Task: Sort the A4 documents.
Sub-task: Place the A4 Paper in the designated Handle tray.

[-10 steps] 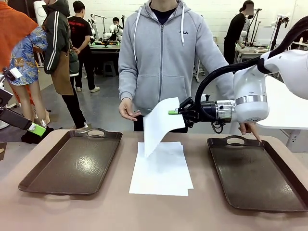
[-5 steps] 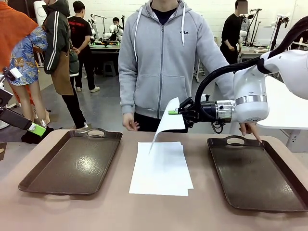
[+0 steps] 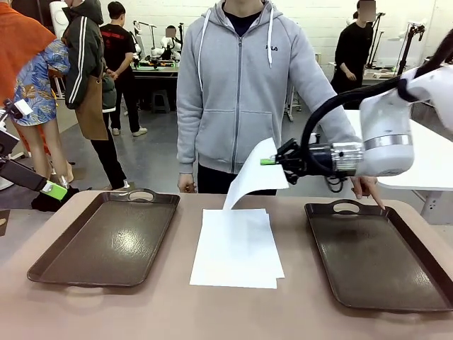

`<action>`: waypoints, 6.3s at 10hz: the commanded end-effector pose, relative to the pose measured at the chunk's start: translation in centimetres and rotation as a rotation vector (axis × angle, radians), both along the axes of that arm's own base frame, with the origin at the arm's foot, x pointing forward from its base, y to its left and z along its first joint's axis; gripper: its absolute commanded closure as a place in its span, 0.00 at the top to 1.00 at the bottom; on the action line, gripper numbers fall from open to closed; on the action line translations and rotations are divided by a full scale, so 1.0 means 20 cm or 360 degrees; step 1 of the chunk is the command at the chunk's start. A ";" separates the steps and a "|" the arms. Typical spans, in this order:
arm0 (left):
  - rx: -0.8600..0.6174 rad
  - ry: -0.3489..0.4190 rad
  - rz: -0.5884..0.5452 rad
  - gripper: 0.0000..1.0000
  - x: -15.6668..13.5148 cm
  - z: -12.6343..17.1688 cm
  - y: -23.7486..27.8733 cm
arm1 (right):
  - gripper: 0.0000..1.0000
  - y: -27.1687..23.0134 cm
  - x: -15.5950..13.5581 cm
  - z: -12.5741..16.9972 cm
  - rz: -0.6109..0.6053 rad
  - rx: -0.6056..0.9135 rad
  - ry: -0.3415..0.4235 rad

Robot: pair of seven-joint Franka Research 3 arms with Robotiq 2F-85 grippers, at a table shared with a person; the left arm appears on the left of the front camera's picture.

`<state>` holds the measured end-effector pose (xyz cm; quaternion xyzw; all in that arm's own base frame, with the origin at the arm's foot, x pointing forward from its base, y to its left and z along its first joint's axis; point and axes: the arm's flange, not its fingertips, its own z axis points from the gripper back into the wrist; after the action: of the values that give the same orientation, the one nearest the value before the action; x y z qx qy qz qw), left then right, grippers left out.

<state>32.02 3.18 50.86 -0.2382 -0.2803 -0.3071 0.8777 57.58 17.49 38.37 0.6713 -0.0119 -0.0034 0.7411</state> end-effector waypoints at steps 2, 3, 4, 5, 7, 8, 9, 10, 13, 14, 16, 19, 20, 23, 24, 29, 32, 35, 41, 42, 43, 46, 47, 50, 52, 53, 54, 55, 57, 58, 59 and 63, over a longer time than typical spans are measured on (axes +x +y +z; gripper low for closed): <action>-0.0022 -0.0014 -0.0024 1.00 0.00 -0.01 0.01 | 0.01 -0.31 -0.13 0.04 0.0019 0.0009 -0.0094; -0.0022 -0.0014 -0.0024 1.00 0.00 -0.01 0.01 | 0.01 -0.40 -0.15 0.06 0.0065 -0.0012 -0.0096; -0.0022 -0.0014 -0.0024 1.00 0.00 -0.01 0.01 | 0.01 -0.49 -0.16 0.07 0.0113 -0.0047 -0.0084; -0.0022 -0.0014 -0.0024 1.00 0.00 -0.01 0.01 | 0.01 -0.57 -0.17 0.07 0.0140 -0.0058 -0.0075; -0.0022 -0.0014 -0.0024 1.00 0.00 -0.01 0.01 | 0.01 -0.72 -0.17 0.04 0.0166 -0.0077 -0.0045; -0.0022 -0.0014 -0.0024 1.00 0.00 -0.01 0.01 | 0.01 -0.82 -0.17 0.00 0.0144 -0.0051 -0.0029; -0.0022 -0.0014 -0.0024 1.00 0.00 -0.01 0.01 | 0.01 -0.89 -0.18 -0.04 0.0159 -0.0004 -0.0019; -0.0022 -0.0014 -0.0024 1.00 0.00 -0.01 0.01 | 0.01 -0.96 -0.18 -0.08 0.0182 0.0046 -0.0002; -0.0022 -0.0014 -0.0024 1.00 0.00 -0.01 0.01 | 0.01 -1.10 -0.18 -0.23 0.0233 0.0108 -0.0024; -0.0022 -0.0014 -0.0024 1.00 0.00 -0.01 0.01 | 0.01 -1.12 -0.19 -0.27 0.0235 0.0097 -0.0025; -0.0022 -0.0014 -0.0024 1.00 0.00 -0.01 0.01 | 0.01 -1.16 -0.22 -0.31 0.0238 -0.0013 -0.0063; -0.0022 -0.0014 -0.0024 1.00 0.00 -0.01 0.01 | 0.01 -1.18 -0.27 -0.35 0.0167 -0.0262 -0.0123; -0.0022 -0.0014 -0.0024 1.00 0.00 -0.01 0.01 | 0.01 -1.20 -0.28 -0.35 0.0104 -0.0341 -0.0148; -0.0022 -0.0014 -0.0024 1.00 0.00 -0.01 0.01 | 0.01 -1.28 -0.34 -0.35 0.0020 -0.0568 -0.0159; -0.0022 -0.0014 -0.0024 1.00 0.00 -0.01 0.01 | 0.01 -1.29 -0.34 -0.36 0.0024 -0.0648 -0.0160; -0.0022 -0.0014 -0.0024 1.00 0.00 -0.01 0.01 | 0.01 -1.37 -0.31 -0.33 0.0109 -0.0875 -0.0070; -0.0022 -0.0014 -0.0024 1.00 0.00 -0.01 0.01 | 0.01 -1.39 -0.32 -0.36 0.0032 -0.0891 -0.0060; -0.0022 -0.0014 -0.0024 1.00 0.00 -0.01 0.01 | 0.01 -1.41 -0.34 -0.39 0.0002 -0.0941 -0.0032; -0.0022 -0.0014 -0.0024 1.00 0.00 -0.01 0.01 | 0.01 -1.43 -0.34 -0.44 -0.0085 -0.1019 0.0011; -0.0022 -0.0014 -0.0024 1.00 0.00 -0.01 0.01 | 0.01 -1.43 -0.34 -0.44 -0.0093 -0.1033 0.0015; -0.0022 -0.0014 -0.0024 1.00 0.00 -0.01 0.01 | 0.01 -1.43 -0.34 -0.44 -0.0097 -0.1042 0.0017; -0.0022 -0.0014 -0.0024 1.00 0.00 -0.01 0.01 | 0.16 -1.45 -0.35 -0.44 -0.0127 -0.1062 0.0049; -0.0022 -0.0014 -0.0024 1.00 0.00 -0.01 0.01 | 0.21 -1.45 -0.35 -0.44 -0.0131 -0.1066 0.0054; -0.0022 -0.0014 -0.0024 1.00 0.00 -0.01 0.01 | 0.48 -1.48 -0.37 -0.42 -0.0139 -0.1095 0.0064; -0.0022 -0.0014 -0.0024 1.00 0.00 -0.01 0.01 | 0.64 -1.51 -0.39 -0.39 -0.0161 -0.1143 0.0063; -0.0022 -0.0014 -0.0024 1.00 0.00 -0.01 0.01 | 0.69 -1.52 -0.40 -0.37 -0.0203 -0.1165 0.0047; -0.0022 -0.0014 -0.0024 1.00 0.00 -0.01 0.01 | 0.81 -1.53 -0.41 -0.36 -0.0226 -0.1185 0.0035; -0.0022 -0.0014 -0.0024 1.00 0.00 -0.01 0.01 | 0.86 -1.53 -0.43 -0.34 -0.0242 -0.1198 0.0027; -0.0022 -0.0014 -0.0024 1.00 0.00 -0.01 0.01 | 1.00 -1.53 -0.44 -0.32 -0.0255 -0.1206 0.0019; -0.0022 -0.0014 -0.0024 1.00 0.00 -0.01 0.01 | 1.00 -1.53 -0.45 -0.32 -0.0248 -0.1213 0.0022; -0.0022 -0.0014 -0.0024 1.00 0.00 -0.01 0.01 | 1.00 -1.52 -0.45 -0.31 -0.0245 -0.1209 0.0020; -0.0022 -0.0014 -0.0024 1.00 0.00 -0.01 0.01 | 1.00 -1.54 -0.42 -0.32 -0.0236 -0.1160 -0.0010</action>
<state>32.02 3.17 50.87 -0.2381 -0.2804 -0.3071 0.8777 49.18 -12.96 31.96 0.3635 -0.0595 -0.0487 0.9284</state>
